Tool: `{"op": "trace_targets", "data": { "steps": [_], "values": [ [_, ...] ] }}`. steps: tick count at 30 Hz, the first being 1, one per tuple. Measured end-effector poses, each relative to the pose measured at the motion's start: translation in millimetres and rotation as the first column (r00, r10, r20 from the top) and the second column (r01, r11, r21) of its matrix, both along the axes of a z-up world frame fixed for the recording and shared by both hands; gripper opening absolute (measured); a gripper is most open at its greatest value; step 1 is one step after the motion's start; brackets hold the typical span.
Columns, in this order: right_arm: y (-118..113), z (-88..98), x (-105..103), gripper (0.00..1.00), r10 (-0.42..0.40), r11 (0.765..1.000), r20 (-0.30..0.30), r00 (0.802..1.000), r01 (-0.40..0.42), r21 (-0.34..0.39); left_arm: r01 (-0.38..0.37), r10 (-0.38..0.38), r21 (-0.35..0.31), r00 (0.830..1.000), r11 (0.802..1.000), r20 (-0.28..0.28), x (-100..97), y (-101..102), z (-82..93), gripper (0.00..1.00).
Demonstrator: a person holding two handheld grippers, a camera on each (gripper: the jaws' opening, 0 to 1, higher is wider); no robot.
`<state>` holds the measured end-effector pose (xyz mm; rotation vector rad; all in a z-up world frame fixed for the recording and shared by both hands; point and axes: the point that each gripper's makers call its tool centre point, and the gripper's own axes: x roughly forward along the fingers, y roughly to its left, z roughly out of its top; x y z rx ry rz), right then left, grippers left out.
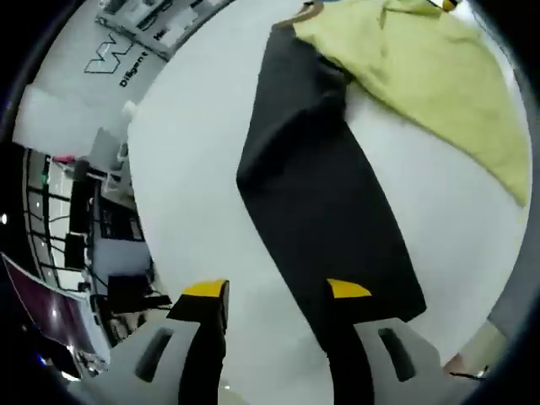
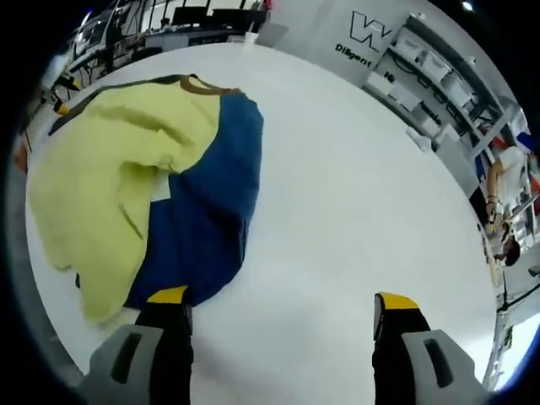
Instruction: Fold the garment on the visible template until the final outline fits inside the template.
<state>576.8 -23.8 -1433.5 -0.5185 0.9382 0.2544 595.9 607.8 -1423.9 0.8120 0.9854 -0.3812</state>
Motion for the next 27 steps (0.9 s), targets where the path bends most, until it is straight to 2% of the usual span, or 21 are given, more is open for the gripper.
{"op": "trace_targets", "data": {
  "steps": [2,4,5,7,8,9,12,16,21,23,25,27],
  "values": [
    [-1,0.8,-1,0.87,0.000,1.000,0.000,1.000,0.000,-0.003,-0.040,0.040,-0.062,0.999,0.997,0.002,0.3,-7,1.4,0.60],
    [-2,1.1,0,0.87,-0.004,1.000,-0.001,1.000,0.004,-0.004,-0.096,0.099,-0.152,0.995,0.984,0.009,2.6,-19,3.8,0.62],
    [-1,1.2,-1,0.87,-0.006,1.000,-0.003,1.000,0.006,-0.003,-0.101,0.102,-0.152,0.995,0.983,0.000,2.1,-19,1.9,0.63],
    [0,1.5,-2,0.86,-0.003,1.000,-0.003,1.000,0.003,-0.006,-0.065,0.062,-0.092,0.998,0.994,-0.031,-3.2,-17,-4.8,0.64],
    [1,1.8,-2,0.85,0.000,1.000,-0.004,1.000,0.000,-0.009,-0.033,0.030,-0.080,0.999,0.996,-0.044,-5.5,-18,-6.3,0.60],
    [1,2.0,-2,0.85,0.002,1.000,-0.004,1.000,-0.002,-0.011,-0.037,0.036,-0.088,0.999,0.995,-0.019,-0.9,-17,-3.4,0.61],
    [2,1.1,-2,0.83,0.004,1.000,-0.004,1.000,-0.004,-0.014,-0.051,0.049,-0.083,0.999,0.995,-0.018,4.4,-14,-3.7,0.62],
    [3,0.5,-3,0.82,-0.006,1.000,-0.004,1.000,0.006,-0.011,-0.036,0.037,0.016,0.999,0.999,-0.025,12.5,11,-3.5,0.53],
    [4,0.1,-4,0.81,-0.019,1.000,-0.011,1.000,0.019,-0.013,-0.057,0.057,0.013,0.998,0.998,-0.014,18.3,33,-2.7,0.45],
    [3,0.1,-3,0.82,-0.022,1.000,-0.012,1.000,0.022,-0.016,-0.048,0.049,0.047,0.999,0.998,-0.011,17.8,44,-0.3,0.43],
    [4,-0.1,-3,0.82,-0.024,1.000,-0.015,1.000,0.024,-0.016,-0.037,0.040,0.079,0.999,0.996,-0.030,15.1,55,0.4,0.40],
    [4,0.1,-2,0.82,-0.021,1.000,-0.014,1.000,0.020,-0.021,-0.031,0.033,0.091,0.999,0.995,-0.023,17.2,61,4.0,0.42]
  ]
}}
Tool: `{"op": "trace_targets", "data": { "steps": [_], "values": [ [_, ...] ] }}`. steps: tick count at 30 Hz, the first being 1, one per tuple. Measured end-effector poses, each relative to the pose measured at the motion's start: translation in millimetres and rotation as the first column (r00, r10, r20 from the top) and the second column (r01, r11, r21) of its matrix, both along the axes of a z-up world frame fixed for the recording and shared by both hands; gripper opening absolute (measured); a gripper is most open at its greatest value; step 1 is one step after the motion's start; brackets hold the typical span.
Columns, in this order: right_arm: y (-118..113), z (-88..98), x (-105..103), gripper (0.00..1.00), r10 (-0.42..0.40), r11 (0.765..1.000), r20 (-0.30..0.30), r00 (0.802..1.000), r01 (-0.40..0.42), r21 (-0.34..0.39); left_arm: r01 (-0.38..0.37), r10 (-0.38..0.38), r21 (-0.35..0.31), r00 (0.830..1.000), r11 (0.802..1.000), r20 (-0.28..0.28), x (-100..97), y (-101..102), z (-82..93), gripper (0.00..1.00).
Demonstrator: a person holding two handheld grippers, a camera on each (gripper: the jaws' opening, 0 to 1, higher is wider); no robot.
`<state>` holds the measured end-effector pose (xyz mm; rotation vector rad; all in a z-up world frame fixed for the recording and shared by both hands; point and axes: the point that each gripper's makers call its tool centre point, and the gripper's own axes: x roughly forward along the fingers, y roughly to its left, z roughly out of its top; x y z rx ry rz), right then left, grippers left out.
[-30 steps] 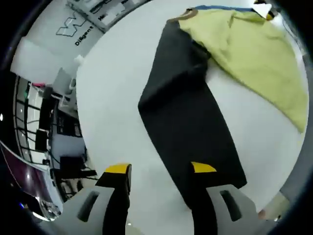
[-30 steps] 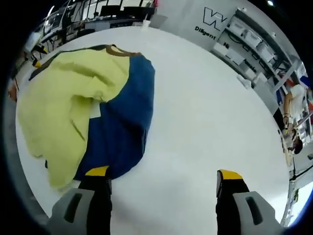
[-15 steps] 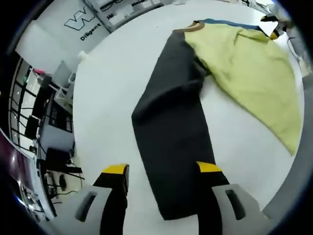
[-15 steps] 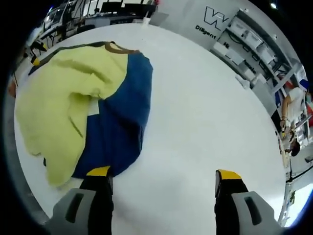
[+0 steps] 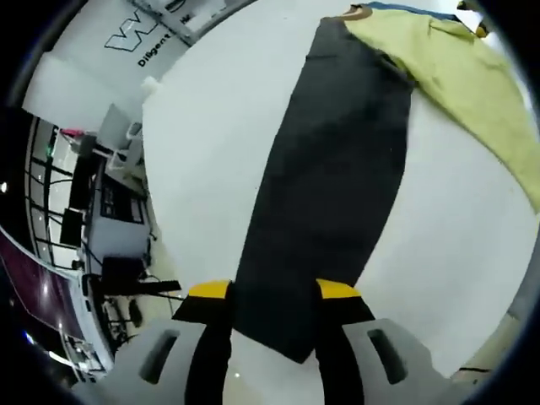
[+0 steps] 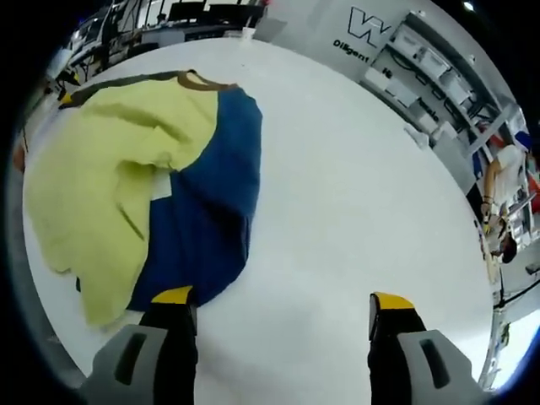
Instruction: Fold the garment on the visible template until the final outline fits inside the template.
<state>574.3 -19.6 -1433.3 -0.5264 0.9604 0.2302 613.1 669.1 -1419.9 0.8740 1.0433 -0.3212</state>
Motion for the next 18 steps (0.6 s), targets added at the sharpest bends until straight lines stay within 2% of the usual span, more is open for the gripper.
{"op": "trace_targets", "data": {
  "steps": [5,7,12,15,18],
  "values": [
    [1,-0.7,2,0.82,-0.001,1.000,-0.001,1.000,0.001,0.003,-0.040,0.040,-0.001,0.999,0.999,0.007,5.3,4,9.2,0.56],
    [1,-0.8,3,0.82,0.001,1.000,-0.002,1.000,-0.001,0.002,-0.035,0.038,-0.055,0.998,0.998,0.051,13.7,-10,13.9,0.59],
    [4,-0.2,3,0.80,0.011,1.000,-0.005,1.000,-0.011,-0.005,-0.006,0.008,-0.062,0.999,0.998,0.033,15.8,-28,6.0,0.60],
    [8,0.0,1,0.77,0.013,1.000,-0.006,1.000,-0.013,-0.003,-0.008,0.009,-0.066,1.000,0.998,0.028,17.3,-29,3.9,0.52],
    [8,-0.5,0,0.75,0.012,1.000,-0.002,1.000,-0.012,0.005,-0.011,0.013,-0.058,0.999,0.998,0.037,22.5,-23,3.3,0.51]
  ]
}}
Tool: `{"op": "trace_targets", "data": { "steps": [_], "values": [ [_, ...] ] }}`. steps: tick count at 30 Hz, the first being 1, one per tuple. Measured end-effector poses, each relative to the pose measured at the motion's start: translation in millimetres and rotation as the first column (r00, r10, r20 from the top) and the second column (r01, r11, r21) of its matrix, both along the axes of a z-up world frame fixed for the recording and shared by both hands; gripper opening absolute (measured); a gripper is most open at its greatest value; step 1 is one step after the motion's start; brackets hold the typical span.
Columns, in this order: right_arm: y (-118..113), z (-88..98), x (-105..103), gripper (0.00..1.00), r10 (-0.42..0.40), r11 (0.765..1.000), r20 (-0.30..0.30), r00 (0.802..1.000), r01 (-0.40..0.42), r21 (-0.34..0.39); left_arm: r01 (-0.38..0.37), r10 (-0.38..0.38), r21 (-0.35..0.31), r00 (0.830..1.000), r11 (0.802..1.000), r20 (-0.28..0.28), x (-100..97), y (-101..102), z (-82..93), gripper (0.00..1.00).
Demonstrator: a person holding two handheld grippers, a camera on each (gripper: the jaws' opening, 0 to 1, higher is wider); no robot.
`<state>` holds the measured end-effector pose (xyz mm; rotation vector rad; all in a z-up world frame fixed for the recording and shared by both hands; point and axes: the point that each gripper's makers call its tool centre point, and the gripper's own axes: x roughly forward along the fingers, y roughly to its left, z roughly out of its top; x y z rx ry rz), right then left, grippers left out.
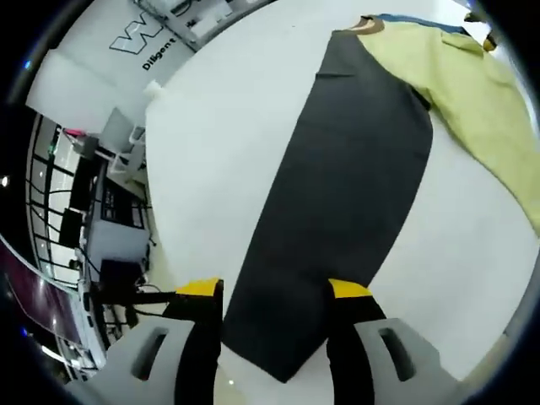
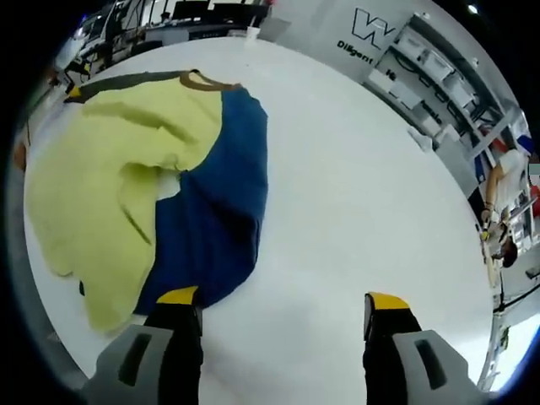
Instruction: Fold the garment on the visible template until the final outline fits inside the template.
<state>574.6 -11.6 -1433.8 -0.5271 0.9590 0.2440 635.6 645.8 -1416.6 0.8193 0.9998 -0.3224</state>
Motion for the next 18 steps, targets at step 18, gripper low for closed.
{"op": "trace_targets", "data": {
  "steps": [18],
  "values": [
    [5,5.2,0,0.91,0.001,0.999,0.010,1.000,-0.001,0.043,0.109,-0.082,-0.183,0.985,0.977,0.152,51.3,-115,23.5,0.62]
  ]
}}
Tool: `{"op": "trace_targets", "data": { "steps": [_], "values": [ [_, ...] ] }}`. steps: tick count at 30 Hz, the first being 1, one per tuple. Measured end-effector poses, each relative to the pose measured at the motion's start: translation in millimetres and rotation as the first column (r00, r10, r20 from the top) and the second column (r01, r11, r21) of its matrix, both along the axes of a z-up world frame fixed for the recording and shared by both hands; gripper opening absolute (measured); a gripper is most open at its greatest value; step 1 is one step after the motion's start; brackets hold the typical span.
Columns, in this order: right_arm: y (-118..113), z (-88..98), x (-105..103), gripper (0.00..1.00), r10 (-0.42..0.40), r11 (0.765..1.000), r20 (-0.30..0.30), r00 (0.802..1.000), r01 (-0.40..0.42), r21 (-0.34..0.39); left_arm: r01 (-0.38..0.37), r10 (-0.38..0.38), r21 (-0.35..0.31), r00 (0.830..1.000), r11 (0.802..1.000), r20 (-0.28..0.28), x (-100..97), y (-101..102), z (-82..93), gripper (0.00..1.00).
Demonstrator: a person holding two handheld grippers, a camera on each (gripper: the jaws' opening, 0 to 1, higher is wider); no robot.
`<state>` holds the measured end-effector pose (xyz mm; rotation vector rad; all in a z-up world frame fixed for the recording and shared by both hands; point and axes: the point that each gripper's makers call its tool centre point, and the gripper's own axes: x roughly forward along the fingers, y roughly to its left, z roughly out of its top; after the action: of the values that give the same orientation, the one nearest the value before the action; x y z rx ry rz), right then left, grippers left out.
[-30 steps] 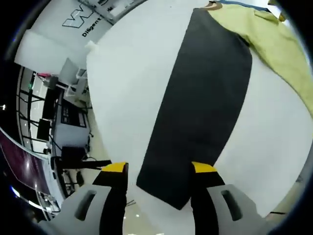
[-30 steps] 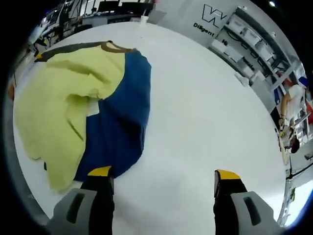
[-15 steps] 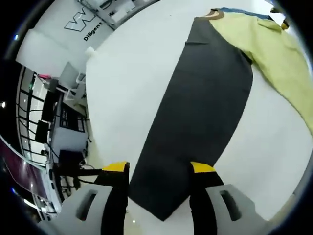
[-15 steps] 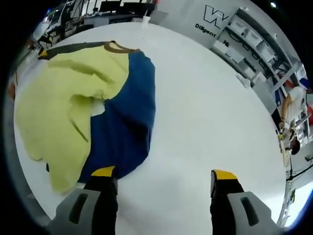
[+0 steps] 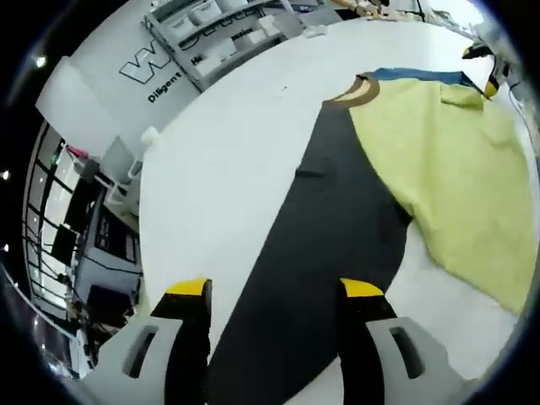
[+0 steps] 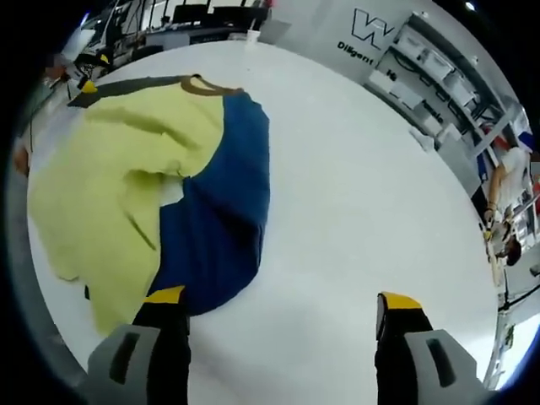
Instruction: Fold the garment on the visible template until the final outline fits inside the template.
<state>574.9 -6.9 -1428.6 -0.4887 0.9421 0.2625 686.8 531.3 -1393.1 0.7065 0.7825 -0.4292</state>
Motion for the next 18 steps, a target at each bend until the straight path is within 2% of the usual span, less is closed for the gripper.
{"op": "trace_targets", "data": {
  "steps": [6,8,13,18],
  "values": [
    [9,3.7,-6,0.92,0.012,0.999,0.023,1.000,-0.013,0.035,0.013,-0.012,-0.043,1.000,0.999,0.005,18.2,-27,-7.1,0.63],
    [11,1.4,-10,0.93,0.015,0.999,0.015,1.000,-0.015,0.043,0.007,-0.007,-0.064,1.000,0.998,-0.004,18.3,-34,-10.2,0.64],
    [20,-0.3,-16,0.95,0.018,0.998,0.014,1.000,-0.019,0.066,0.024,-0.024,-0.071,1.000,0.997,0.000,27.2,-47,-13.1,0.64],
    [22,-6.3,-25,0.95,0.007,0.996,0.002,1.000,-0.007,0.083,0.006,-0.006,-0.113,1.000,0.994,-0.002,36.4,-67,-16.9,0.67]
  ]
}}
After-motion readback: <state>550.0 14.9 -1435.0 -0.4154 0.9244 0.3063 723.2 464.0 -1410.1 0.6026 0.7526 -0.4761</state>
